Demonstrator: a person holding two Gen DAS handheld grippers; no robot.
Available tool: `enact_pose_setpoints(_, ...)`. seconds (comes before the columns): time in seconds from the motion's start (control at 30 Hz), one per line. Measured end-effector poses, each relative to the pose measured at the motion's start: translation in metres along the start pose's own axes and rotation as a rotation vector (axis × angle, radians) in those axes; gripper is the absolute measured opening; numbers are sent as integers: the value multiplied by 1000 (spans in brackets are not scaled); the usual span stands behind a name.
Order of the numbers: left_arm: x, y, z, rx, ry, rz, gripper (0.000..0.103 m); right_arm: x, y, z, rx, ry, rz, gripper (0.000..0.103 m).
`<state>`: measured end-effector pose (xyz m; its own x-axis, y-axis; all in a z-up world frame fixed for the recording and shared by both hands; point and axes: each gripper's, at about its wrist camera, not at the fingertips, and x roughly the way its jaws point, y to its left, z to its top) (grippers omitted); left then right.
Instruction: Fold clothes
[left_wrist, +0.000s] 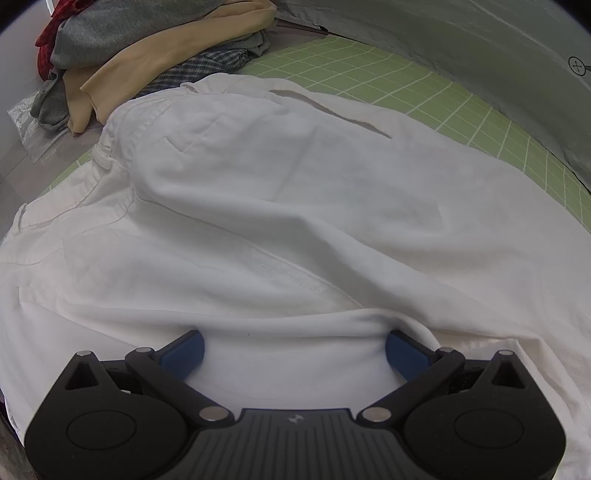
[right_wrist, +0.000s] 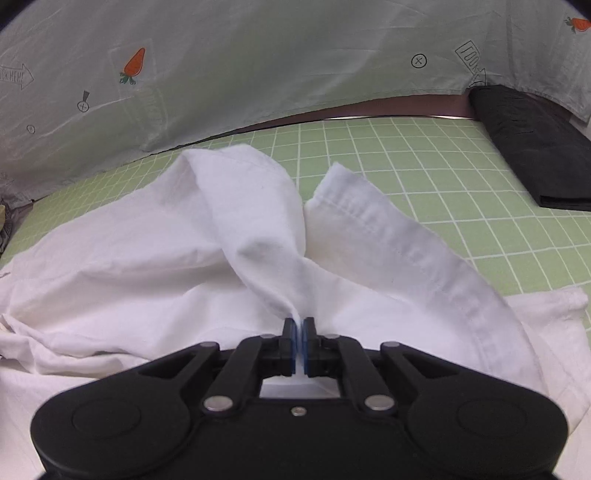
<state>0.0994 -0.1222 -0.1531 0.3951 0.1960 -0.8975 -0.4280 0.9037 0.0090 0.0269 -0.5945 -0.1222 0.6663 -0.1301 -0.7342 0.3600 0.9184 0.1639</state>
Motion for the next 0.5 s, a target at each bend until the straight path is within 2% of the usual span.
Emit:
enact_pose_setpoints(0.1, 0, 1, -1, 0, -5, 0, 103, -11, -4, 17, 30, -37, 24, 19)
enact_pose_setpoints(0.13, 0, 1, -1, 0, -6, 0, 103, -14, -6, 23, 42, -52, 32, 28)
enact_pose_setpoints(0.17, -1, 1, -1, -1, -7, 0, 103, -17, -11, 32, 64, -83, 40, 32)
enact_pose_setpoints(0.27, -1, 1, -2, -2, -8, 1, 103, -18, -26, 57, 113, -145, 33, 36)
enact_pose_setpoints(0.33, -1, 0, -3, -3, -11, 1, 103, -5, -38, 72, 119, -144, -24, 40)
enact_pose_setpoints(0.37, -1, 0, -3, -3, -13, 2, 103, 6, -45, 76, 117, -118, -48, 43)
enact_pose_setpoints(0.43, -2, 0, -3, -4, -17, 2, 103, 36, -59, 83, 130, 10, -99, 47)
enact_pose_setpoints(0.5, -1, 0, -3, -4, -19, 2, 103, 57, -65, 82, 135, 74, -115, 48)
